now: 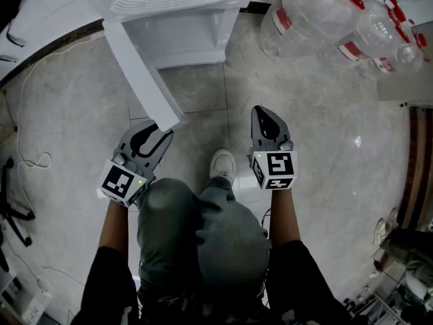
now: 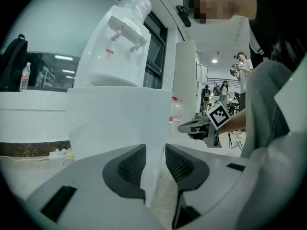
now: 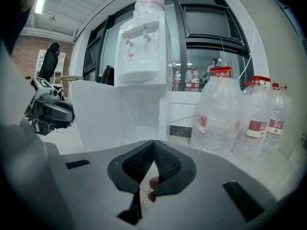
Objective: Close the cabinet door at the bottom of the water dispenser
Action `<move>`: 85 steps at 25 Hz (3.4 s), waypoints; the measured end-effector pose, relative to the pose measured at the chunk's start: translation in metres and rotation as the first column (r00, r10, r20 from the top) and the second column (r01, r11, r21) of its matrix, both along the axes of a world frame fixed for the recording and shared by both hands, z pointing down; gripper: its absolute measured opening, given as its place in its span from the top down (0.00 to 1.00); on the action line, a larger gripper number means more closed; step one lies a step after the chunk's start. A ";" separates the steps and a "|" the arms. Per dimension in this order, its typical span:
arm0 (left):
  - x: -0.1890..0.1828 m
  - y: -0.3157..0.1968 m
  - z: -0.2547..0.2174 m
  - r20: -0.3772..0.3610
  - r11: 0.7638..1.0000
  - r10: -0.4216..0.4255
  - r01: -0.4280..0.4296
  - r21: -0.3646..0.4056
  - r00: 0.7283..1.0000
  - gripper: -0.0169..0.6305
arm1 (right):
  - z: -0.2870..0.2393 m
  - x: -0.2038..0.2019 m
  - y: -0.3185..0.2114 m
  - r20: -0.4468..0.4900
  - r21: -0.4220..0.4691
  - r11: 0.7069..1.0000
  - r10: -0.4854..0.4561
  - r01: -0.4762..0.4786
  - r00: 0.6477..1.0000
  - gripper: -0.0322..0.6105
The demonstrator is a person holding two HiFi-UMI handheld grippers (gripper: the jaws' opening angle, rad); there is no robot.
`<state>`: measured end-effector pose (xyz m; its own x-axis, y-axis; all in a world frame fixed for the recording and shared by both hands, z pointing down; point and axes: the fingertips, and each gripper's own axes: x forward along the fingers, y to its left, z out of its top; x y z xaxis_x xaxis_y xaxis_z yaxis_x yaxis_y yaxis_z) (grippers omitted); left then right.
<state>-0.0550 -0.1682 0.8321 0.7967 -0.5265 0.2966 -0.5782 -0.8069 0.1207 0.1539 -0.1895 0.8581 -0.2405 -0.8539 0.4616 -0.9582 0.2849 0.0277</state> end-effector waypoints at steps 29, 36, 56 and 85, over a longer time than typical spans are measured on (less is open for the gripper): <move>0.140 -0.166 0.037 -0.121 0.998 0.058 -0.053 0.047 0.991 0.77 | 0.062 0.081 -0.005 -0.002 -0.064 0.994 0.093 -0.092 0.996 0.93; 0.134 -0.212 0.042 -0.112 0.999 -0.012 0.018 0.048 0.994 0.76 | 0.075 0.089 -0.011 -0.005 -0.091 0.990 0.105 -0.105 0.994 0.93; 0.107 -0.166 0.028 -0.038 0.996 -0.020 0.024 0.091 0.999 0.93 | 0.051 0.046 -0.026 0.046 -0.051 0.997 0.057 -0.055 0.997 0.93; 0.057 -0.087 -0.179 0.043 0.989 -0.135 0.137 -0.055 0.990 0.95 | -0.201 0.016 -0.031 0.095 -0.065 0.998 0.013 -0.006 0.995 0.93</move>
